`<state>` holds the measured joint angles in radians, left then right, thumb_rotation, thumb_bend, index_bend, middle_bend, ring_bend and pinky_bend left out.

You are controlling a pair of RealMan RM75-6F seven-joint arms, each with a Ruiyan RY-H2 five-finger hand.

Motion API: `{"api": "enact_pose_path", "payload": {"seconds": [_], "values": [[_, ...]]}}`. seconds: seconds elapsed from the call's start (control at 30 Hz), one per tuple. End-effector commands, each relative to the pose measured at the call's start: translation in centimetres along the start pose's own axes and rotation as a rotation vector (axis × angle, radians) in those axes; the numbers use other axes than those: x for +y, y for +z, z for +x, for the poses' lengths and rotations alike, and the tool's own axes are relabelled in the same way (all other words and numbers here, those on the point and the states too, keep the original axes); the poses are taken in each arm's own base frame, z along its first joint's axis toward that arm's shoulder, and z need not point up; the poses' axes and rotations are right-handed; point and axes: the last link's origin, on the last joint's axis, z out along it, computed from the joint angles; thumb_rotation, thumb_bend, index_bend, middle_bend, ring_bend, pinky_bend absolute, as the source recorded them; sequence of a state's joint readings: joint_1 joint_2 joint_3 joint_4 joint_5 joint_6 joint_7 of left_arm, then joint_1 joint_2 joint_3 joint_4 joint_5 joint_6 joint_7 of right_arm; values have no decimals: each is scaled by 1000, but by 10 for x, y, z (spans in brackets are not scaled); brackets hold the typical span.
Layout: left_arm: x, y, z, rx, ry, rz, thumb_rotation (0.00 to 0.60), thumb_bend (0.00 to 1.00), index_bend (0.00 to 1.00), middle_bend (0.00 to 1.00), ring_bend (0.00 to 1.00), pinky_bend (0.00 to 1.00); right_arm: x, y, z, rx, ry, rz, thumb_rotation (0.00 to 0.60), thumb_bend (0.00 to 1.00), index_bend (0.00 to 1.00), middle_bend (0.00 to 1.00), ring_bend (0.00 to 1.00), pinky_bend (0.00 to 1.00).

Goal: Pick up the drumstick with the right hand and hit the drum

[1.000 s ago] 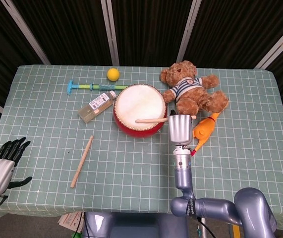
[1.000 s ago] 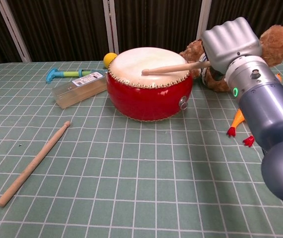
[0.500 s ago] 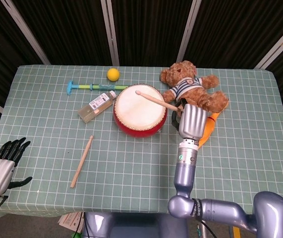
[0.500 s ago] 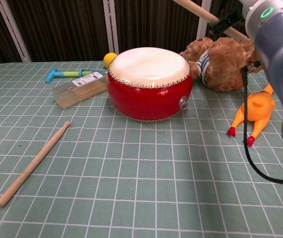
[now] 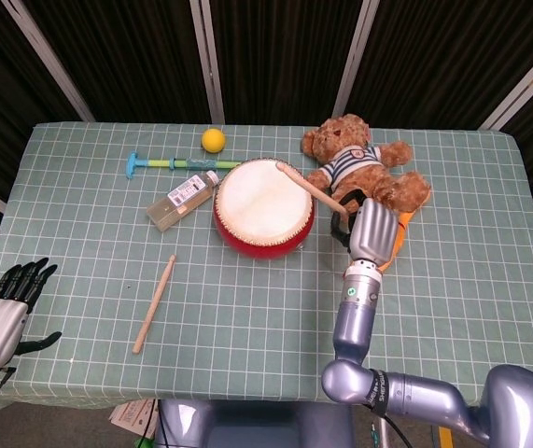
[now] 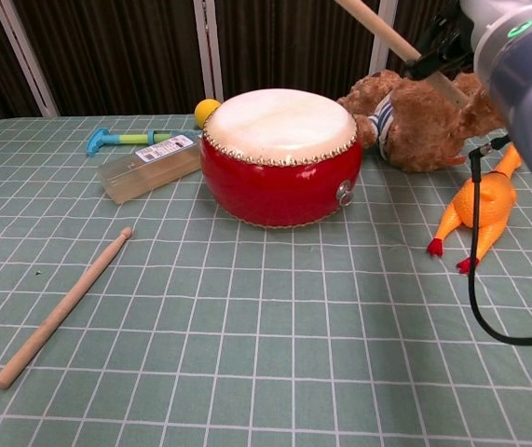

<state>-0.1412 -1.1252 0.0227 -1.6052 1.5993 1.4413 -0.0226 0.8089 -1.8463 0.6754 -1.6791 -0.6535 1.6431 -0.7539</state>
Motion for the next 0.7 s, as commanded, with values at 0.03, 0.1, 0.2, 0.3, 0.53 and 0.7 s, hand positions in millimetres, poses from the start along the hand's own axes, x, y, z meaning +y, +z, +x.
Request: {"api": "enact_pose_path", "payload": {"seconds": [0.03, 0.1, 0.2, 0.3, 0.53, 0.7], "values": [[0, 0, 0, -3, -3, 1, 600, 1, 0, 0, 0, 0, 0, -1, -22, -13, -125, 40, 600, 595, 1000, 1000, 1000, 998], [-1, 0, 0, -7, -10, 7, 600, 1, 0, 0, 0, 0, 2, -1, -41, 35, -332, 142, 600, 595, 1000, 1000, 1000, 998], [-3, 1, 0, -14, -18, 16, 600, 1, 0, 0, 0, 0, 8, -6, -65, 131, -677, 337, 600, 596, 1000, 1000, 1000, 998], [-2, 1, 0, -17, -19, 14, 600, 1, 0, 0, 0, 0, 18, -11, -83, 199, -951, 472, 600, 596, 1000, 1000, 1000, 998], [-1, -1, 1, -13, -14, 8, 600, 1, 0, 0, 0, 0, 21, -18, -85, 220, -944, 472, 600, 596, 1000, 1000, 1000, 998], [-1, -2, 0, -11, -9, 9, 600, 1, 0, 0, 0, 0, 10, -18, -58, 236, -776, 436, 600, 596, 1000, 1000, 1000, 998]]}}
